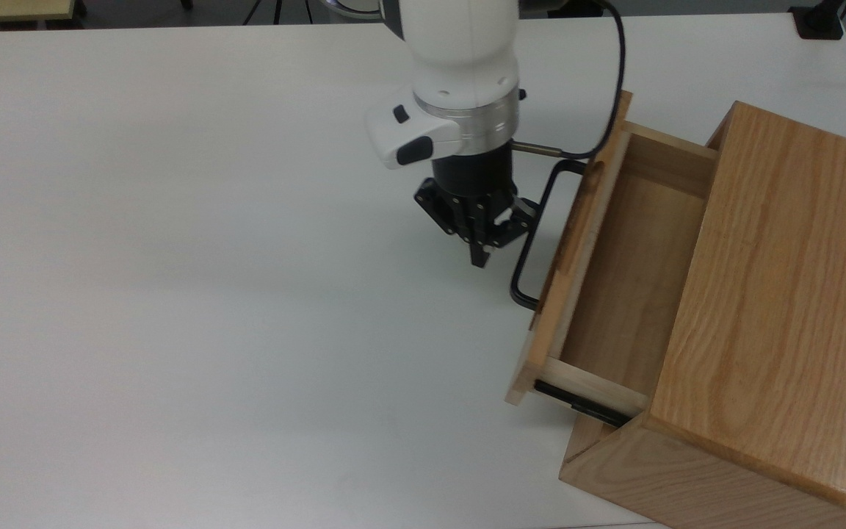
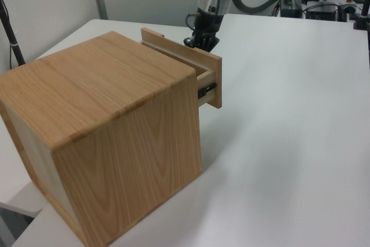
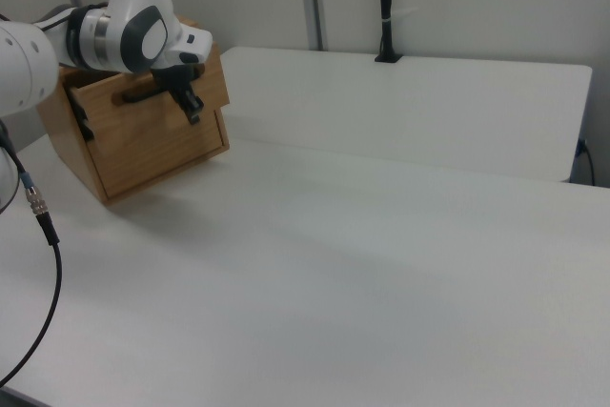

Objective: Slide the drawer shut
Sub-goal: 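Push the drawer front with the gripper into the wooden cabinet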

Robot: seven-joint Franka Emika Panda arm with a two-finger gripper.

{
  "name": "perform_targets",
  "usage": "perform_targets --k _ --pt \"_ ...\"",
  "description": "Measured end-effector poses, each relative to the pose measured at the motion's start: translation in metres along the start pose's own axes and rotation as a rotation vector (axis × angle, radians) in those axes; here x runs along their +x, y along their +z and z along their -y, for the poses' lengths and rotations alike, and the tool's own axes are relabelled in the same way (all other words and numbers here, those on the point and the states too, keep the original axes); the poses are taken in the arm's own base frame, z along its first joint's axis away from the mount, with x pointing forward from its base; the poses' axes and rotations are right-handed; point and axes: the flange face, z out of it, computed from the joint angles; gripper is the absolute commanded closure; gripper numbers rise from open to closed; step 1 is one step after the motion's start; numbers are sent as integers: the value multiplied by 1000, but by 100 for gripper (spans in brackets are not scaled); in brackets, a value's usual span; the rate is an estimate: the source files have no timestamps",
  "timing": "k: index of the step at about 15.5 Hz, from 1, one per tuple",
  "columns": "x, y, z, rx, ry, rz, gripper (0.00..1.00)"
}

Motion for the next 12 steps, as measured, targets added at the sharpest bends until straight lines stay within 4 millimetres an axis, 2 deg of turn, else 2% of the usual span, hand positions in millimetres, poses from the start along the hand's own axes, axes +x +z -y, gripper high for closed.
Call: perform_targets --k 3,8,12 --pt "-2 -1 18 43 0 -41 100" --pt "-20 -6 53 109 14 -85 100" --pt "-30 3 70 145 32 -102 100"
